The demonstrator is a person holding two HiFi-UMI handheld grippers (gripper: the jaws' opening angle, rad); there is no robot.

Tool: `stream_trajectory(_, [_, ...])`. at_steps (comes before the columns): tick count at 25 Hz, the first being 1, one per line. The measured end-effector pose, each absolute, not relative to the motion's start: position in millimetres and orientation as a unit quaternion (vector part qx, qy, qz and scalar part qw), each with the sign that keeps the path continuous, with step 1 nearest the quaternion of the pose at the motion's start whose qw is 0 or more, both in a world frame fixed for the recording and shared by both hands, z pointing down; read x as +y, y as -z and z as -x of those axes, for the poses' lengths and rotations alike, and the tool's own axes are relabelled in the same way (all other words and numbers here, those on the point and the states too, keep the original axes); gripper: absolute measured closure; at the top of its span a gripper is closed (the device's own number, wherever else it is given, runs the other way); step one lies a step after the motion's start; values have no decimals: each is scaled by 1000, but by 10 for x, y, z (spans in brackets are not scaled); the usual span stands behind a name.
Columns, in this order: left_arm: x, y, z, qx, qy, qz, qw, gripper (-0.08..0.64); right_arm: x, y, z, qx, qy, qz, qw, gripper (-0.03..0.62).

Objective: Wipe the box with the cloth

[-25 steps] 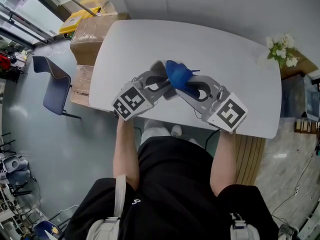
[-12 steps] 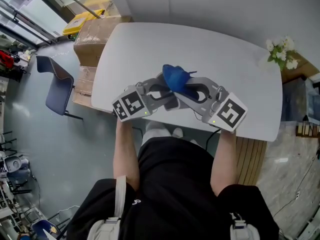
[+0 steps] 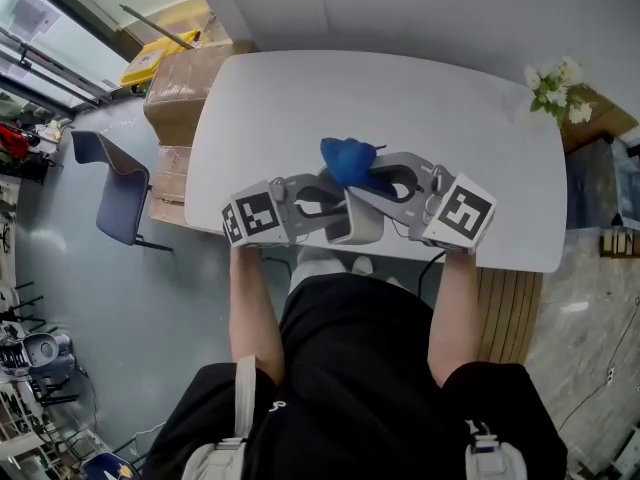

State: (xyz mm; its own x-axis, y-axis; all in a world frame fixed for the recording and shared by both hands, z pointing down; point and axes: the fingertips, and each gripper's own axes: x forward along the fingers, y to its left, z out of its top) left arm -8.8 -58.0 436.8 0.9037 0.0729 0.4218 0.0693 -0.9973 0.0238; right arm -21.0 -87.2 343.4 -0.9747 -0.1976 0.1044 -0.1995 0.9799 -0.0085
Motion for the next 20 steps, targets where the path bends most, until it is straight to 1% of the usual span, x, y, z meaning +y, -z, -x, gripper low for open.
stream_trajectory(9, [-365,-4198,8,107,-168,-979,35,505,-1055,-3439,31,-992,-42,-121,14,537])
stream_trajectory(13, [-252,-4093,12,140,-142,-979,43,505,-1045,-3458,-44,-993,-59,-96,-22,537])
stream_trajectory(17, [-159,-3908,14,155,-103,-980,73,505,-1018,-3404,-80,-993,-83,-66,-60,537])
stream_trajectory(20, [-118,-3778,41,167,-73,-981,71,505,-1027,-3381,-119,-989,-99,-60,-87,537])
